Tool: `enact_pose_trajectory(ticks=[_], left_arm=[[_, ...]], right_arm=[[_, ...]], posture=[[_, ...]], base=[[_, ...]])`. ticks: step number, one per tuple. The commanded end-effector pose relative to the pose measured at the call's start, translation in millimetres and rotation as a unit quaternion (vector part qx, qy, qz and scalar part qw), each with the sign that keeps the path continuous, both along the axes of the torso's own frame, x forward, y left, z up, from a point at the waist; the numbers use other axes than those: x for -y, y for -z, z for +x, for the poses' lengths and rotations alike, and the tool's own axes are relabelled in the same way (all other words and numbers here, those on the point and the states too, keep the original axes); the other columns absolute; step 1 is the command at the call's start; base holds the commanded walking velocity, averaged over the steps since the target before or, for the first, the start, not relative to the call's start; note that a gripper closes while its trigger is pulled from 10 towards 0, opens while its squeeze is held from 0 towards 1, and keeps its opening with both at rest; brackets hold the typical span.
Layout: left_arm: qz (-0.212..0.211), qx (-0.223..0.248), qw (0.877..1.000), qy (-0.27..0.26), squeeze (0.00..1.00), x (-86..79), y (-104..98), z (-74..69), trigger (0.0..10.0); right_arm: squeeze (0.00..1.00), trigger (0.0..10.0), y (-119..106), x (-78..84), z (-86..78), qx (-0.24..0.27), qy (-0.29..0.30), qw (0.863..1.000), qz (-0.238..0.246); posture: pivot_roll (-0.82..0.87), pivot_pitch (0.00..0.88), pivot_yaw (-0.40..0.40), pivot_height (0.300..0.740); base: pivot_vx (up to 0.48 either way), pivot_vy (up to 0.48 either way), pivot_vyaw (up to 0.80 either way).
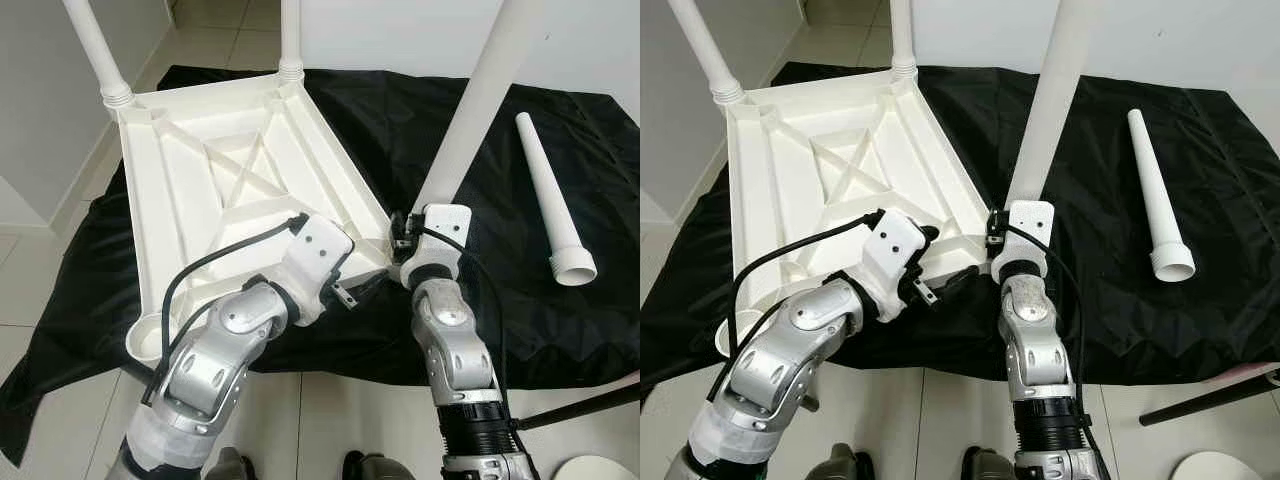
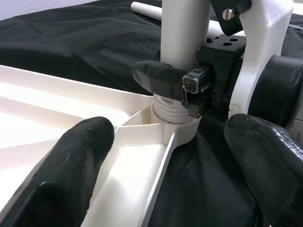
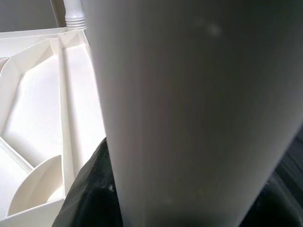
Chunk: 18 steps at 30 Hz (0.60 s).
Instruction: Building children table
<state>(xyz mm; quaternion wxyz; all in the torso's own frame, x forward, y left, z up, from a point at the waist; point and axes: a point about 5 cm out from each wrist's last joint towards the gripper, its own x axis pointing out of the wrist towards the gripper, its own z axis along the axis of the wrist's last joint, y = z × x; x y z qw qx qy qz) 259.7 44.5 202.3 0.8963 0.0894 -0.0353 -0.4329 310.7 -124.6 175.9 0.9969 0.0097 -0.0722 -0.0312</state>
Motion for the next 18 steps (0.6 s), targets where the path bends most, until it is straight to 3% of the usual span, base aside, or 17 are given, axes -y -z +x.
enact_pose_trajectory(ticks=[1,7,11,12,18], left_arm=[[0.0,0.004,1.0,-0.017,0.0,-3.3,-0.3,-1.6,10.0],[0.003,0.004,1.0,-0.015,0.0,-3.6,0.6,-2.8,10.0],[0.005,0.004,1.0,-0.014,0.0,-3.4,0.4,-2.7,10.0],[0.005,0.004,1.0,-0.013,0.0,-3.3,0.4,-2.7,10.0],[0.008,0.0,1.0,-0.004,0.0,-2.1,1.2,-3.9,10.0]], right_arm=[[1.0,10.0,5.0,1.4,-3.2,-0.008,-0.006,1.0,0.005],[1.0,10.0,0.9,7.0,-3.9,0.015,-0.025,1.0,0.001],[1.0,10.0,2.8,9.3,-1.8,0.01,-0.08,0.997,-0.002],[0.0,10.0,2.3,10.6,-1.7,0.016,-0.105,0.994,-0.01],[0.0,10.0,0.3,18.5,2.8,0.023,-0.202,0.978,-0.043]], posture=[[-0.04,0.144,-0.01,0.74],[-0.04,0.137,-0.01,0.74],[-0.04,0.135,-0.01,0.74],[-0.04,0.132,-0.009,0.74],[-0.05,0.129,-0.007,0.74]], base=[[0.0,0.0,0.0],[0.0,0.0,0.0],[0.0,0.0,0.0],[0.0,0.0,0.0],[0.0,0.0,0.0]])
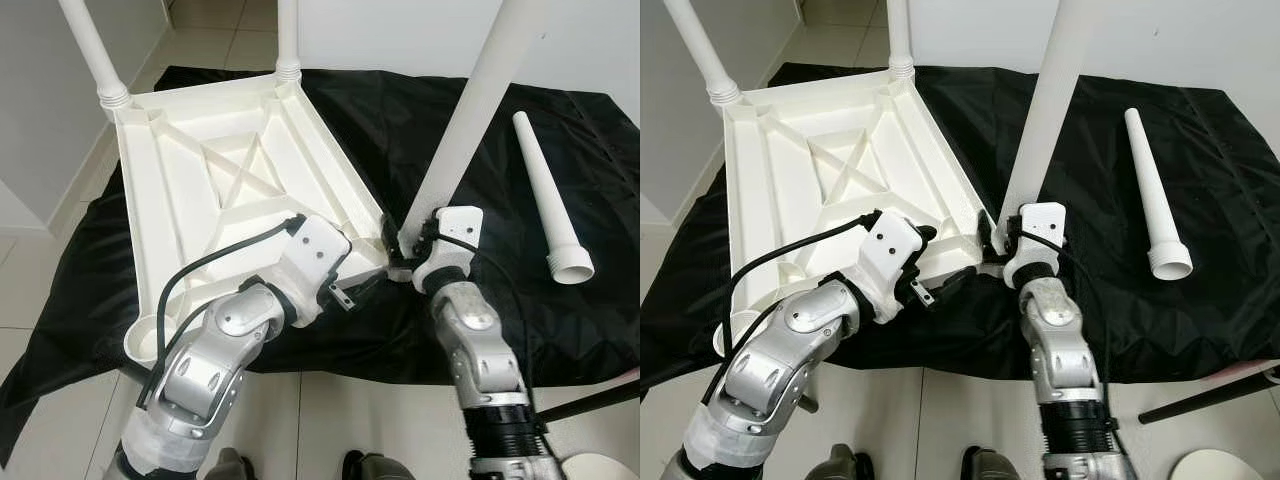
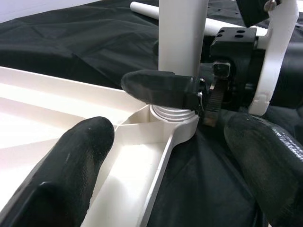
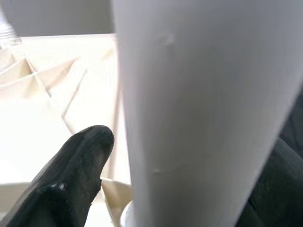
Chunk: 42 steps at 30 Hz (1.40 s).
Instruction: Building children table
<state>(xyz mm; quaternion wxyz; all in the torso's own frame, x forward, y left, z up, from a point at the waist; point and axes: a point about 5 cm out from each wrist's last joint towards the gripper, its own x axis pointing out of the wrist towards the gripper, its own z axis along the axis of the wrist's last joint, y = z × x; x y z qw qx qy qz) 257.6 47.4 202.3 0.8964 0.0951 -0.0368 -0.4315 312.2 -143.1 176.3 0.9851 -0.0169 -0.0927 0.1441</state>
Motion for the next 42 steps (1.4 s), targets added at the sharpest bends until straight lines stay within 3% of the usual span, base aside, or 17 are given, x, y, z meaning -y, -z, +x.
enact_pose_trajectory(ticks=[1,6,10,12,13,14,27,28,33,36,42], left_arm=[[0.004,-0.003,1.0,-0.003,0.0,0.8,1.2,-1.7,10.0],[0.005,-0.005,1.0,0.002,0.0,1.3,1.3,-2.4,10.0],[0.016,-0.012,1.0,0.004,0.0,0.7,5.0,-0.5,10.0],[0.015,-0.012,1.0,0.003,0.0,1.1,4.8,0.0,10.0],[0.018,-0.006,1.0,-0.003,0.0,1.2,5.5,0.5,10.0],[0.024,-0.003,1.0,-0.008,0.0,0.4,6.7,1.4,10.0],[0.029,0.002,0.999,-0.022,0.0,-6.3,4.2,5.2,10.0],[0.029,0.002,0.999,-0.021,0.0,-6.2,4.0,5.3,10.0],[0.028,0.003,0.999,-0.019,0.0,-5.3,3.5,4.6,10.0],[0.028,0.005,0.999,-0.02,0.0,-6.0,3.7,5.0,10.0],[0.027,0.006,0.999,-0.021,0.0,-5.9,4.1,5.7,10.0]], right_arm=[[0.0,10.0,0.7,0.0,1.3,0.0,-0.03,1.0,-0.003],[0.0,10.0,0.1,2.4,3.8,0.001,-0.056,0.998,-0.016],[0.0,10.0,-2.1,8.5,23.6,-0.003,-0.146,0.986,-0.078],[0.0,10.0,-1.9,9.5,25.9,-0.006,-0.154,0.985,-0.081],[0.0,6.0,-0.8,11.9,28.7,-0.011,-0.158,0.983,-0.09],[0.0,0.0,0.0,12.6,28.8,-0.014,-0.162,0.983,-0.088],[0.0,0.0,9.3,20.6,27.6,-0.027,-0.183,0.98,-0.08],[0.0,10.0,11.1,22.3,28.6,-0.027,-0.176,0.98,-0.084],[0.0,10.0,13.4,26.5,30.9,-0.031,-0.141,0.986,-0.084],[0.0,10.0,14.1,28.8,33.2,-0.026,-0.075,0.993,-0.091],[0.0,10.0,18.2,19.0,25.7,-0.026,-0.055,0.997,-0.056]], posture=[[-0.05,0.129,-0.007,0.74],[-0.05,0.129,-0.009,0.74],[-0.04,0.132,-0.02,0.74],[-0.04,0.132,-0.02,0.74],[-0.04,0.132,-0.026,0.74],[-0.04,0.132,-0.028,0.74],[-0.03,0.138,-0.027,0.74],[-0.03,0.14,-0.025,0.74],[-0.03,0.136,-0.025,0.74],[-0.04,0.133,-0.029,0.74],[-0.04,0.131,-0.027,0.74]], base=[[0.0,0.0,0.0],[0.0,0.0,0.0],[0.0,0.0,0.0],[0.0,0.0,0.0],[0.0,0.0,0.0],[0.0,0.0,0.0],[0.0,0.0,0.0],[0.0,0.0,0.0],[0.0,0.0,0.0],[0.0,0.0,0.0],[0.0,0.0,0.0]])
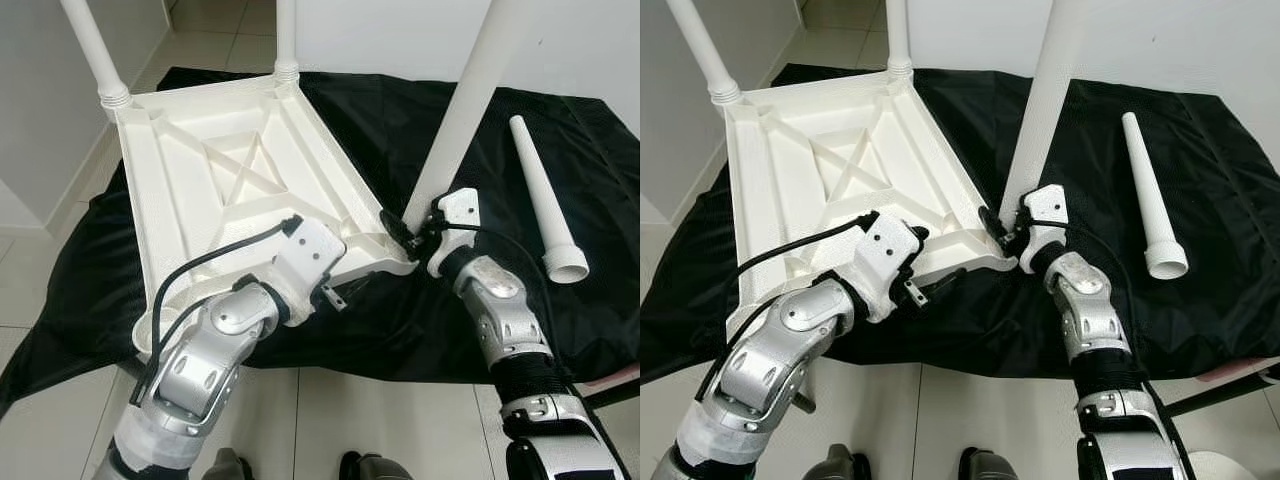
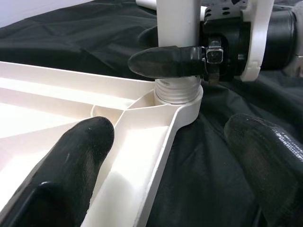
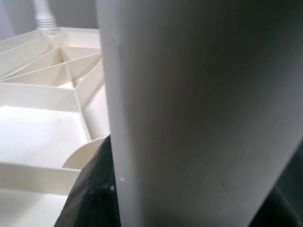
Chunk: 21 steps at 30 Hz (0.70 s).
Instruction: Building children table
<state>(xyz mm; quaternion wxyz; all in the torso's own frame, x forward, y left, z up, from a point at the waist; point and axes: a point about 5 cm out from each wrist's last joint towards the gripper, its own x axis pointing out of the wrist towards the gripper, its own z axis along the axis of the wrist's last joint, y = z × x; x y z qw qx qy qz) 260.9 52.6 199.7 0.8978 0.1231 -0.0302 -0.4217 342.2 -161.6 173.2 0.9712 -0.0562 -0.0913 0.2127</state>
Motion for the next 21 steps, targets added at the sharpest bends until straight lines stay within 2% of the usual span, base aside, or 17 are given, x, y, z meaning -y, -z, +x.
enact_pose_trajectory(ticks=[1,3,5,6,9,15,19,21], left_arm=[[-0.002,0.0,1.0,-0.008,0.0,0.7,1.2,2.0,10.0],[-0.002,0.0,1.0,-0.008,0.0,0.7,1.2,2.0,10.0],[-0.003,0.0,1.0,-0.004,0.0,1.8,1.0,2.1,10.0],[-0.003,0.0,1.0,-0.004,0.0,1.8,1.0,2.1,10.0],[-0.002,-0.001,1.0,-0.002,0.0,1.2,1.4,2.0,10.0],[-0.001,-0.002,1.0,0.002,0.0,2.0,1.9,1.3,10.0],[-0.009,-0.004,1.0,0.007,0.0,3.8,0.5,0.8,10.0],[-0.013,-0.005,1.0,0.008,0.0,5.0,-0.4,0.3,10.0]], right_arm=[[0.0,10.0,15.6,-4.2,-7.9,-0.03,0.029,0.999,0.002],[0.0,10.0,15.6,-4.2,-7.9,-0.03,0.029,0.999,0.002],[0.0,10.0,14.2,-7.8,-12.7,-0.027,0.091,0.995,0.029],[0.0,10.0,14.2,-7.8,-12.7,-0.027,0.091,0.995,0.029],[0.0,10.0,14.7,-12.7,-19.6,-0.03,0.155,0.986,0.054],[0.0,10.0,16.8,-21.2,-23.1,-0.037,0.202,0.976,0.075],[0.0,10.0,12.0,-32.4,-24.0,-0.038,0.255,0.96,0.108],[0.0,10.0,8.8,-39.7,-24.6,-0.039,0.248,0.961,0.118]], posture=[[-0.05,0.13,-0.022,0.74],[-0.05,0.13,-0.022,0.74],[-0.05,0.133,-0.015,0.74],[-0.05,0.133,-0.015,0.74],[-0.06,0.134,-0.007,0.74],[-0.06,0.136,-0.004,0.74],[-0.06,0.135,-0.01,0.74],[-0.06,0.133,-0.011,0.74]], base=[[0.0,0.0,0.0],[0.0,0.0,0.0],[0.0,0.0,0.0],[0.0,0.0,0.0],[0.0,0.0,0.0],[0.0,0.0,0.0],[0.0,0.0,0.0],[0.0,0.0,0.0]])
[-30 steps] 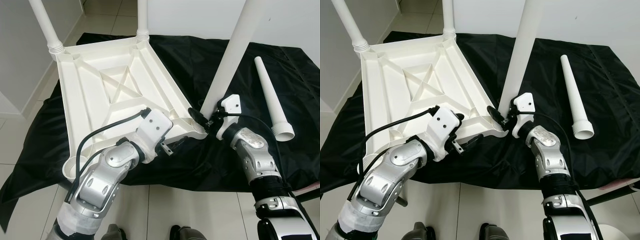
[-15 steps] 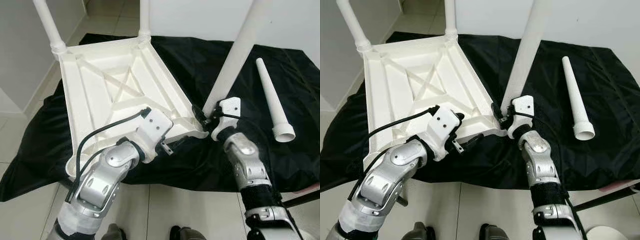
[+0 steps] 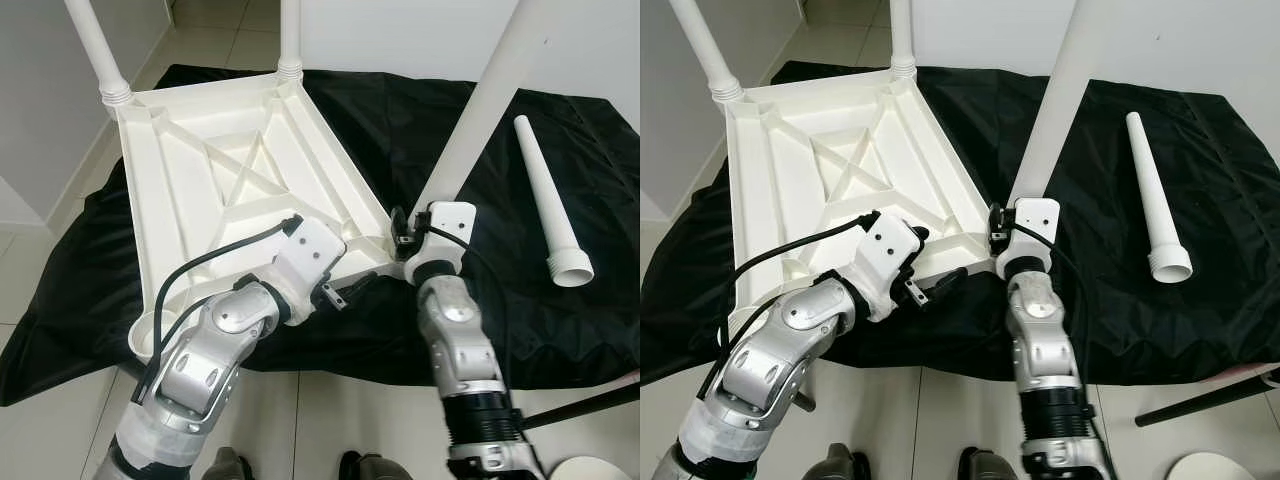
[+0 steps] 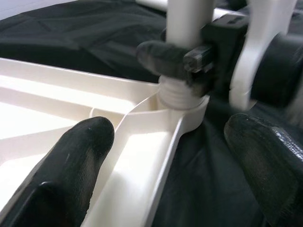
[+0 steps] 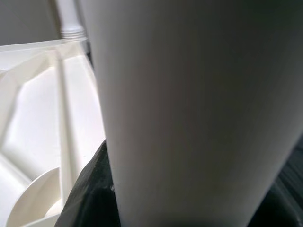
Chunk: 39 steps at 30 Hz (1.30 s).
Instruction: Building children table
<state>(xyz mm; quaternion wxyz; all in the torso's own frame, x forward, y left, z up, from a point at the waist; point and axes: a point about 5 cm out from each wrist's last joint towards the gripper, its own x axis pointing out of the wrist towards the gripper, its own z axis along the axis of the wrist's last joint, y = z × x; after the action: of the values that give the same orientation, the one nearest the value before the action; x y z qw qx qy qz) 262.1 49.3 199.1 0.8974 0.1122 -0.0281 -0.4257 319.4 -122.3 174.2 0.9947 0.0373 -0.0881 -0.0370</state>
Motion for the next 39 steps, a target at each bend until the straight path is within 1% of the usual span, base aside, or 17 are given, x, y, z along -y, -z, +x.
enact_pose_trajectory(ticks=[1,4,5,8,11,16,20,21,23,24,25,26,31,32,34,36,39], left_arm=[[-0.004,0.003,1.0,0.005,0.0,1.9,-1.2,-0.8,10.0],[-0.005,0.003,1.0,0.004,0.0,2.7,-1.6,-0.3,10.0],[-0.005,0.004,1.0,0.005,0.0,3.4,-1.6,-0.4,10.0],[-0.003,0.006,1.0,0.006,0.0,2.0,-2.6,0.5,10.0],[-0.002,0.007,1.0,0.006,0.0,0.9,-2.1,1.2,10.0],[0.002,0.009,1.0,0.017,0.0,3.6,-1.1,1.6,10.0],[0.003,0.01,1.0,0.019,0.0,4.4,-1.3,2.1,10.0],[0.002,0.011,1.0,0.021,0.0,5.5,-1.8,2.8,10.0],[0.002,0.011,1.0,0.021,0.0,5.5,-1.8,2.8,10.0],[0.001,0.015,1.0,0.02,0.0,6.3,-4.0,5.3,10.0],[0.0,0.019,1.0,0.016,0.0,5.2,-5.9,7.5,10.0],[0.0,0.019,1.0,0.016,0.0,5.2,-5.9,7.5,10.0],[0.008,0.018,1.0,0.012,0.0,-1.6,-3.9,2.6,10.0],[0.008,0.018,1.0,0.012,0.0,-1.6,-3.9,2.6,10.0],[0.01,0.009,1.0,0.007,0.0,-4.0,-0.4,-1.6,10.0],[0.01,0.007,1.0,0.006,0.0,-4.3,0.6,-2.9,10.0],[0.011,0.006,1.0,0.007,0.0,-4.2,1.2,-3.5,10.0]], right_arm=[[0.0,10.0,8.6,-2.8,-2.1,-0.025,-0.002,1.0,0.011],[0.0,10.0,2.3,-4.8,-6.0,-0.006,-0.018,1.0,0.006],[1.0,10.0,1.0,-2.5,-8.3,0.0,-0.018,1.0,0.003],[1.0,10.0,2.4,3.6,-9.6,-0.001,-0.006,1.0,0.002],[1.0,10.0,0.8,4.6,-10.5,0.008,-0.021,1.0,-0.007],[1.0,10.0,2.8,6.2,-17.5,0.016,-0.112,0.993,-0.017],[1.0,10.0,3.0,10.2,-17.9,0.018,-0.125,0.992,-0.029],[0.85,10.0,3.3,13.4,-18.1,0.017,-0.147,0.988,-0.036],[0.85,10.0,3.3,13.4,-18.1,0.017,-0.147,0.988,-0.036],[0.0,10.0,3.4,17.2,-16.1,0.016,-0.186,0.981,-0.061],[0.0,10.0,4.1,22.2,-11.6,0.012,-0.217,0.973,-0.077],[0.0,10.0,4.1,22.2,-11.6,0.012,-0.217,0.973,-0.077],[0.0,10.0,5.7,32.8,3.1,0.009,-0.265,0.956,-0.125],[0.0,10.0,5.7,32.8,3.1,0.009,-0.265,0.956,-0.125],[0.0,10.0,6.9,33.5,11.7,0.005,-0.29,0.946,-0.148],[0.0,10.0,7.4,32.2,14.3,0.003,-0.303,0.941,-0.151],[0.0,9.8,7.4,30.9,16.0,0.003,-0.31,0.938,-0.153]], posture=[[-0.06,0.133,-0.011,0.74],[-0.06,0.131,-0.008,0.74],[-0.06,0.126,-0.008,0.74],[-0.06,0.122,-0.007,0.74],[-0.06,0.115,0.001,0.74],[-0.08,0.088,0.011,0.74],[-0.09,0.085,0.012,0.74],[-0.1,0.079,0.014,0.74],[-0.1,0.079,0.014,0.74],[-0.09,0.083,0.011,0.74],[-0.09,0.082,0.01,0.74],[-0.09,0.082,0.01,0.74],[-0.05,0.093,-0.004,0.74],[-0.05,0.093,-0.004,0.74],[-0.03,0.102,-0.01,0.74],[-0.03,0.103,-0.011,0.74],[-0.03,0.102,-0.011,0.74]], base=[[0.0,0.0,0.0],[0.0,0.0,0.0],[0.0,0.0,0.0],[0.0,0.0,0.0],[0.0,0.0,0.0],[0.0,0.0,0.0],[0.0,0.0,0.0],[0.0,0.0,0.0],[0.0,0.0,0.0],[0.0,0.0,0.0],[0.0,0.0,0.0],[0.0,0.0,0.0],[0.0,0.0,0.0],[0.0,0.0,0.0],[0.0,0.0,0.0],[0.0,0.0,0.0],[0.0,0.0,0.0]])
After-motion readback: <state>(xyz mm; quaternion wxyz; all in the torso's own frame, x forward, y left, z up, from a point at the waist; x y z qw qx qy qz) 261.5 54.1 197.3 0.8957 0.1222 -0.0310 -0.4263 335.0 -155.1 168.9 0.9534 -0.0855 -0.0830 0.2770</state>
